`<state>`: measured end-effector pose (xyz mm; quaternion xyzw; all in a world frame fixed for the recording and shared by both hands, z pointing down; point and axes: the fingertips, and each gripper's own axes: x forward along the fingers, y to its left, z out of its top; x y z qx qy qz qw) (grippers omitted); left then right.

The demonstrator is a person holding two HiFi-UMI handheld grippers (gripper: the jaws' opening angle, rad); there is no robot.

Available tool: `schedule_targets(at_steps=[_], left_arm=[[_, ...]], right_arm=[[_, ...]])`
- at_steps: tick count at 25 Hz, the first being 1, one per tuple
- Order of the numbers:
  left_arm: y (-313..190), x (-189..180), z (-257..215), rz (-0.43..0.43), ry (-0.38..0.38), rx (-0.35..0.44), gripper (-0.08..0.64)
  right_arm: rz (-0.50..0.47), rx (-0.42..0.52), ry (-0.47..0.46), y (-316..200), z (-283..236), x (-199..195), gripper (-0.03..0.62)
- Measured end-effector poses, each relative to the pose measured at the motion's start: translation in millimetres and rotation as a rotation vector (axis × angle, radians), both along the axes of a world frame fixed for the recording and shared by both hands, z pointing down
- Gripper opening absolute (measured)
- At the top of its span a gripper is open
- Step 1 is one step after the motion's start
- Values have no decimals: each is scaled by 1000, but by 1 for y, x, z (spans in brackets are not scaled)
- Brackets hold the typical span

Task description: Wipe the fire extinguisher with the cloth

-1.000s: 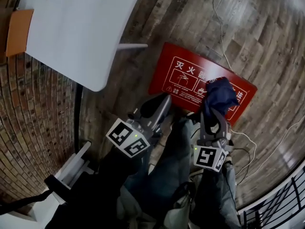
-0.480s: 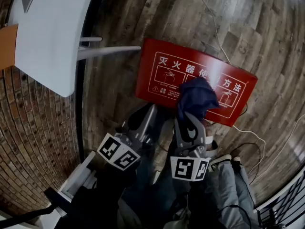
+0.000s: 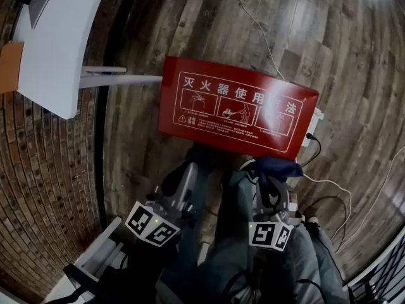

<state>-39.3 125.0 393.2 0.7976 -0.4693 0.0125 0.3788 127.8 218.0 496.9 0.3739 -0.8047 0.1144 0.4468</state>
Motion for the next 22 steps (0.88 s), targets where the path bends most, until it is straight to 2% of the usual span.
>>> schedule_targets(at_steps=[2,6,10,13,15,18,22], left_arm=[[11,-2,4,-14,-1,-5,-3],[35,-8,10,-6,2,-37,-3],[47,-32,17,-7,20,-63,-3],[56,-64,30,-18,21,-87,-3],[61,-85,40,-32,27,-107,-3],[65,-111,51,-51,49,-129,-3],[71,-131,61,-44,79,-151,-3]], right_arm=[[-27,16,23,4,7,6,87],[-118,95,69,-11,26,-13,86],[-152,336,188,-53,36,-44,87],[-55,454,226,-71,44,-63,84],[19,459,213,-70,51,-69,84],[68,416,170,-63,62,-83,84],[179,172,43,-34,117,-88,86]])
